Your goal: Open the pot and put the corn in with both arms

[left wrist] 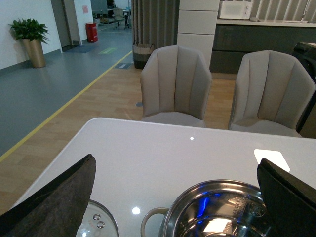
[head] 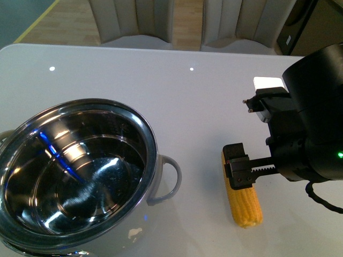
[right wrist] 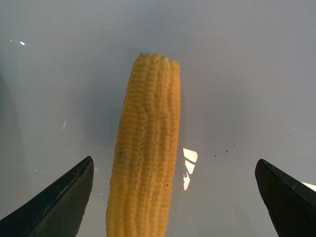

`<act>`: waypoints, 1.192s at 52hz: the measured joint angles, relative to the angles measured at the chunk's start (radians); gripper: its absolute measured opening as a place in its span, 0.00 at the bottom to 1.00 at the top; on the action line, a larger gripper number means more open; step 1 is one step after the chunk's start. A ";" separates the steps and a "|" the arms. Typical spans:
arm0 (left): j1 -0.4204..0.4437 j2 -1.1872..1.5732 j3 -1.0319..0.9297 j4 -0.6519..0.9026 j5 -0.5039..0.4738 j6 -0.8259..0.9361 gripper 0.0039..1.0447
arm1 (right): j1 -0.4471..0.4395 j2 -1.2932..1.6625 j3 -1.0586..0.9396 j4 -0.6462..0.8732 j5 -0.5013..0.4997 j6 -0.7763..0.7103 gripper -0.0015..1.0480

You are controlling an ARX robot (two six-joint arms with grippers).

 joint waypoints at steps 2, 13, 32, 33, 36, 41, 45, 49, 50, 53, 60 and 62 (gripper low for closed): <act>0.000 0.000 0.000 0.000 0.000 0.000 0.93 | 0.005 0.024 0.013 -0.002 0.004 -0.004 0.91; 0.000 0.000 0.000 0.000 0.000 0.000 0.93 | 0.024 0.102 0.049 -0.007 0.010 -0.007 0.91; 0.000 0.000 0.000 0.000 0.000 0.000 0.93 | 0.064 0.224 0.085 -0.009 0.013 -0.006 0.91; 0.000 0.000 0.000 0.000 0.000 0.000 0.93 | 0.065 0.230 0.087 -0.010 0.013 -0.006 0.91; 0.000 0.000 0.000 0.000 0.000 0.000 0.93 | 0.068 0.246 0.099 -0.019 0.010 -0.006 0.91; 0.000 0.000 0.000 0.000 0.000 0.000 0.93 | 0.068 0.261 0.113 -0.028 0.008 -0.002 0.86; 0.000 0.000 0.000 0.000 0.000 0.000 0.93 | 0.068 0.262 0.113 -0.030 0.004 -0.001 0.77; 0.000 0.000 0.000 0.000 0.000 0.000 0.93 | 0.068 0.262 0.113 -0.030 -0.002 0.001 0.67; 0.000 0.000 0.000 0.000 0.000 0.000 0.93 | 0.068 0.262 0.113 -0.031 -0.004 0.002 0.63; 0.000 0.000 0.000 0.000 0.000 0.000 0.93 | 0.068 0.262 0.113 -0.033 -0.007 0.004 0.57; 0.000 0.000 0.000 0.000 0.000 0.000 0.93 | 0.066 0.260 0.111 -0.032 -0.011 0.024 0.37; 0.000 0.000 0.000 0.000 0.000 0.000 0.93 | 0.064 0.253 0.106 -0.026 -0.016 0.029 0.33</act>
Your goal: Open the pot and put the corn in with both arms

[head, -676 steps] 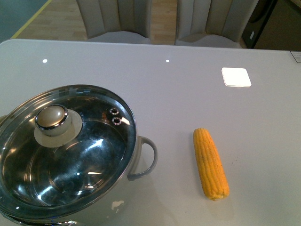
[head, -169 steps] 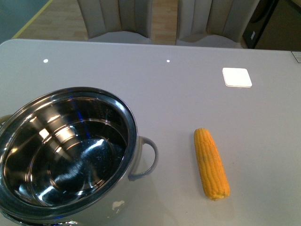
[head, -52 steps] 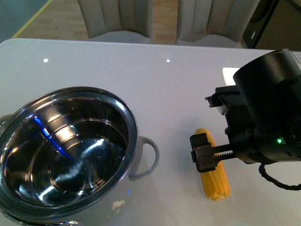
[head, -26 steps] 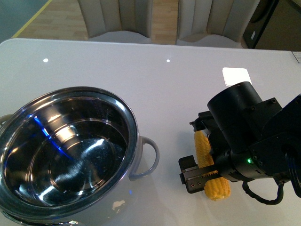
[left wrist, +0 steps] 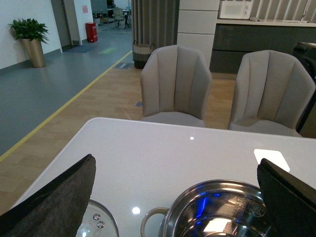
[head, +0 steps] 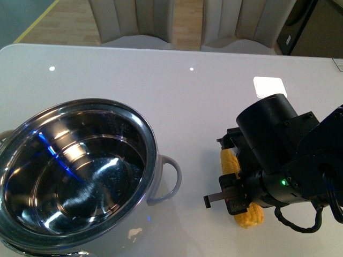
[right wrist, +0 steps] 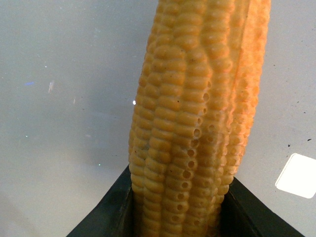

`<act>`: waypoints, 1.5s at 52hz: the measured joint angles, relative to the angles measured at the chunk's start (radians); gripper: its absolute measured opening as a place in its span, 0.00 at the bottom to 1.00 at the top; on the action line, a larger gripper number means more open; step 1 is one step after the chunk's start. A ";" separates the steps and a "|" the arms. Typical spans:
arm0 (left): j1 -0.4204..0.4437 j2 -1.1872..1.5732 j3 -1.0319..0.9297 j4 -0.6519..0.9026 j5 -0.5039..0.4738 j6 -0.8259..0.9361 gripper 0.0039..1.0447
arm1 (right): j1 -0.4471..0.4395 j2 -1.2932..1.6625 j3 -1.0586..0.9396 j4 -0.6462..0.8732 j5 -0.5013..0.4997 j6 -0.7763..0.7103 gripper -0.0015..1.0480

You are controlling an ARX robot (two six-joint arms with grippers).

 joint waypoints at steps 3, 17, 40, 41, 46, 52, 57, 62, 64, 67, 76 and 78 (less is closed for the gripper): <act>0.000 0.000 0.000 0.000 0.000 0.000 0.93 | -0.004 -0.018 -0.013 0.012 -0.010 0.003 0.29; 0.000 0.000 0.000 0.000 0.000 0.000 0.93 | -0.034 -0.244 -0.052 -0.007 -0.112 0.051 0.22; 0.000 0.000 0.000 0.000 0.000 0.000 0.93 | -0.003 -0.413 0.112 -0.117 -0.228 0.183 0.21; 0.000 0.000 0.000 0.000 0.000 0.000 0.93 | 0.000 -0.413 0.116 -0.119 -0.230 0.187 0.21; 0.000 0.000 0.000 0.000 0.000 0.000 0.93 | 0.029 -0.412 0.151 -0.132 -0.245 0.223 0.21; 0.000 0.000 0.000 0.000 0.000 0.000 0.93 | 0.064 -0.401 0.200 -0.140 -0.261 0.271 0.20; 0.000 0.000 0.000 0.000 0.000 0.000 0.93 | 0.090 -0.374 0.243 -0.140 -0.279 0.314 0.20; 0.000 0.000 0.000 0.000 0.000 0.000 0.93 | 0.113 -0.333 0.287 -0.146 -0.293 0.354 0.20; 0.000 0.000 0.000 0.000 0.000 0.000 0.93 | 0.118 -0.319 0.301 -0.149 -0.296 0.365 0.20; 0.000 0.000 0.000 0.000 0.000 0.000 0.93 | 0.127 -0.295 0.324 -0.153 -0.303 0.386 0.20; 0.000 0.000 0.000 0.000 0.000 0.000 0.93 | 0.158 -0.242 0.389 -0.163 -0.311 0.431 0.19; 0.000 0.000 0.000 0.000 0.000 0.000 0.93 | 0.168 -0.229 0.405 -0.165 -0.311 0.446 0.19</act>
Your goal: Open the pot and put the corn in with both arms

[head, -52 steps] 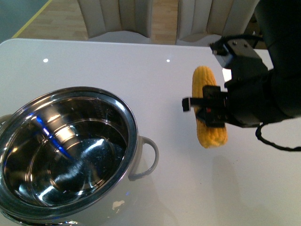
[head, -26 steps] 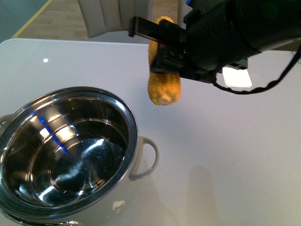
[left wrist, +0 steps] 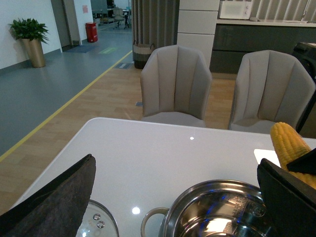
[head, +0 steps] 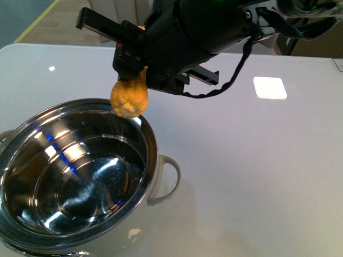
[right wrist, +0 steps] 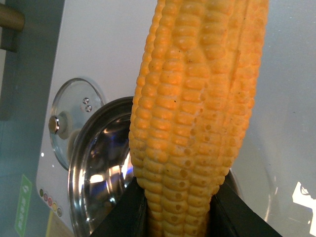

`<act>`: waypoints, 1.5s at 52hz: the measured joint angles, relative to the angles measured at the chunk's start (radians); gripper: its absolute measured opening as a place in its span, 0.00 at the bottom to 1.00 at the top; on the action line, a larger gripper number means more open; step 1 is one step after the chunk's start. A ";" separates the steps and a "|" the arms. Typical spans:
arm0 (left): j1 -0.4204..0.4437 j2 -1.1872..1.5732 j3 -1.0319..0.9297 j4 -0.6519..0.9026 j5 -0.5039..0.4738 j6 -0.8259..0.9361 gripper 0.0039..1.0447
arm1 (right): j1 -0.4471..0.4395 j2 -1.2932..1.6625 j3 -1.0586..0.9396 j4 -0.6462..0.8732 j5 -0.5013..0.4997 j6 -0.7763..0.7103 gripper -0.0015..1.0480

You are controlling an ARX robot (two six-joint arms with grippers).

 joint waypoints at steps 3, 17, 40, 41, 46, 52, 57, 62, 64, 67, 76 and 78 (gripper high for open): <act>0.000 0.000 0.000 0.000 0.000 0.000 0.93 | 0.013 0.014 0.017 0.000 -0.001 0.017 0.19; 0.000 0.000 0.000 0.000 0.000 0.000 0.93 | 0.055 0.056 0.055 0.000 0.000 0.054 0.19; 0.000 0.000 0.000 0.000 0.000 0.000 0.93 | 0.106 0.103 0.028 0.002 -0.008 0.027 0.19; 0.000 0.000 0.000 0.000 0.000 0.000 0.93 | 0.109 0.103 0.025 0.001 -0.008 0.023 0.19; 0.000 0.000 0.000 0.000 0.000 0.000 0.93 | 0.117 0.104 0.016 -0.005 -0.008 0.007 0.19; 0.000 0.000 0.000 0.000 0.000 0.000 0.93 | 0.123 0.108 0.012 -0.014 -0.007 -0.016 0.19; 0.000 0.000 0.000 0.000 0.000 0.000 0.93 | 0.124 0.111 0.012 -0.019 -0.007 -0.031 0.30; 0.000 0.000 0.000 0.000 0.000 0.000 0.93 | 0.124 0.114 0.012 -0.019 -0.004 -0.034 0.43; 0.000 0.000 0.000 0.000 0.000 0.000 0.93 | 0.124 0.115 0.011 -0.019 -0.004 -0.034 0.50; 0.000 0.000 0.000 0.000 0.000 0.000 0.93 | 0.124 0.115 0.011 -0.019 -0.004 -0.035 0.57; 0.000 0.000 0.000 0.000 0.000 0.000 0.93 | 0.123 0.115 0.005 -0.016 -0.005 -0.037 0.80; 0.000 0.000 0.000 0.000 0.000 0.000 0.93 | 0.121 0.115 0.000 -0.011 -0.005 -0.037 0.88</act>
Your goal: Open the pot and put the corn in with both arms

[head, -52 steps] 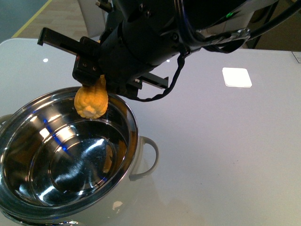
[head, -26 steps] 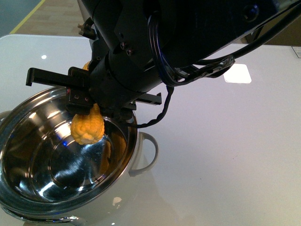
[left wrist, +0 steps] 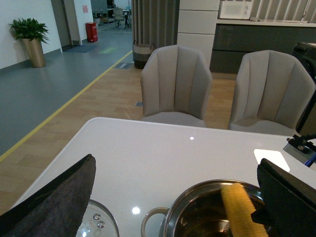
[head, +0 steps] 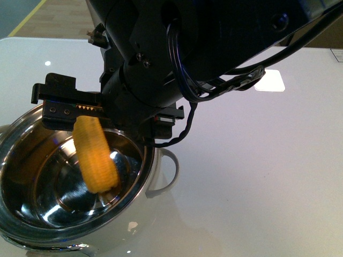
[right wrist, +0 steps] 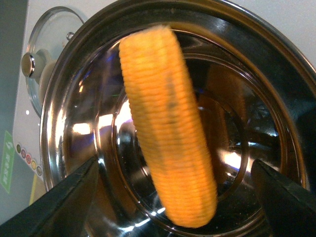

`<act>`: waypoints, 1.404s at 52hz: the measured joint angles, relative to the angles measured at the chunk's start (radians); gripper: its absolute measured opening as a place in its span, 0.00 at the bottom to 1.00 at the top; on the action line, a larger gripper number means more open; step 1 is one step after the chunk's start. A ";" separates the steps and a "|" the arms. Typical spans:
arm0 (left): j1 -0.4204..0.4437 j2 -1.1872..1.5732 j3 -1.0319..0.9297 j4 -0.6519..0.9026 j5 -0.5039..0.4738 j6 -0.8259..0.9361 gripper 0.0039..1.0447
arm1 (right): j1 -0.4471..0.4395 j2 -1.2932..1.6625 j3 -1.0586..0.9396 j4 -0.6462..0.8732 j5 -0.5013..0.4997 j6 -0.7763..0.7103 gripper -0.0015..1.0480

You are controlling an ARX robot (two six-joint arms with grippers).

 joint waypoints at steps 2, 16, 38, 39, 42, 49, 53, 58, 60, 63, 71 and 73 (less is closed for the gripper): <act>0.000 0.000 0.000 0.000 0.000 0.000 0.93 | -0.004 0.000 -0.006 0.006 0.000 0.001 0.93; 0.000 0.000 0.000 0.000 0.000 0.000 0.93 | -0.076 -0.071 -0.114 0.114 -0.022 0.040 0.91; 0.000 0.000 0.000 0.000 0.000 0.000 0.93 | -0.438 -0.560 -0.556 0.316 0.121 -0.064 0.91; 0.000 0.000 0.000 0.000 0.000 0.000 0.93 | -0.451 -0.584 -0.581 0.322 0.130 -0.075 0.91; 0.000 0.000 0.000 0.000 0.000 0.000 0.93 | -0.492 -0.674 -0.664 0.330 0.149 -0.101 0.91; 0.000 0.000 0.000 0.000 0.000 0.000 0.93 | -0.542 -0.843 -0.795 0.332 0.211 -0.160 0.91; 0.000 0.000 0.000 0.000 0.000 0.000 0.93 | -0.554 -0.964 -0.875 0.320 0.244 -0.195 0.91; 0.000 0.000 0.000 0.000 0.000 0.000 0.93 | -0.551 -1.051 -0.936 0.295 0.256 -0.209 0.91; 0.000 0.000 0.000 0.000 0.000 0.000 0.93 | -0.545 -1.084 -0.958 0.279 0.267 -0.208 0.91; 0.000 0.000 0.000 0.000 0.000 0.000 0.93 | -0.539 -1.120 -0.982 0.264 0.273 -0.206 0.91; 0.000 0.000 0.000 0.000 0.000 0.000 0.93 | -0.497 -1.262 -1.052 0.167 0.328 -0.179 0.91; 0.000 0.000 0.000 0.000 0.000 0.000 0.93 | -0.483 -1.317 -1.073 0.129 0.349 -0.179 0.91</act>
